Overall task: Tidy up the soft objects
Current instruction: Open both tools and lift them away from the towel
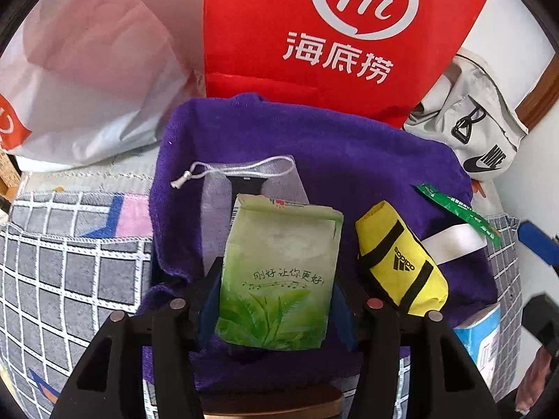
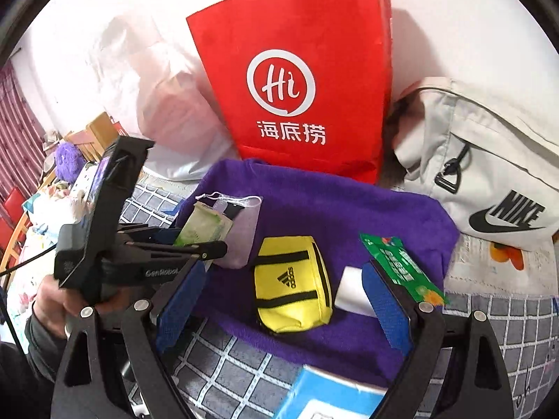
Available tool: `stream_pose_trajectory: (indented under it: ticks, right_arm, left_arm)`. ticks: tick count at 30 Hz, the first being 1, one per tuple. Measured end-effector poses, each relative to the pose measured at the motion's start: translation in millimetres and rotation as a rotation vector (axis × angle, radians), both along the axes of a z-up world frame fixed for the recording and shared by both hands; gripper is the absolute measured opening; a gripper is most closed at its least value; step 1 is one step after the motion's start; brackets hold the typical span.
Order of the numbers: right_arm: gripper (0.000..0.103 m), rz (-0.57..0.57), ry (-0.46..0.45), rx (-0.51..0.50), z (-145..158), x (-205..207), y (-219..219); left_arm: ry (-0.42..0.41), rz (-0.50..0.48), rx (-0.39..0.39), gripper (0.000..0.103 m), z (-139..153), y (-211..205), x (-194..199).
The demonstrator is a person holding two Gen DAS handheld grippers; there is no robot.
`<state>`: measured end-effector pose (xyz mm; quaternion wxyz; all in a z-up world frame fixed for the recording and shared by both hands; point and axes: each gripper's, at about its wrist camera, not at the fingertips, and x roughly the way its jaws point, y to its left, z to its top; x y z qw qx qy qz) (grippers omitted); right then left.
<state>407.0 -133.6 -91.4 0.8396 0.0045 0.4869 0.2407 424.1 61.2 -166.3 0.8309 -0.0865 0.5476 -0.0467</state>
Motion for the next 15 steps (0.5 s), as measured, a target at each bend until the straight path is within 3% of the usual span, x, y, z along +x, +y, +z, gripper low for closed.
stream_pose_trajectory:
  ticks: [1,2,10,15]
  right_arm:
    - [0.090,-0.003,0.001,-0.003,1,-3,-2]
    - [0.090,-0.006,0.003,-0.006,0,-5,-3]
    - [0.090,-0.022,0.027,0.000,4,-34,-11]
    - [0.090,-0.023,0.018,0.017,17,-61,-11]
  left_arm:
    - [0.003,-0.003,-0.017,0.069,-1,-1,1]
    - [0.001,0.002,-0.035,0.070,-1,0,0]
    - [-0.048,0.013,-0.031,0.070,23,3,-25]
    - [-0.121,0.011,0.019,0.070,47,2,-55]
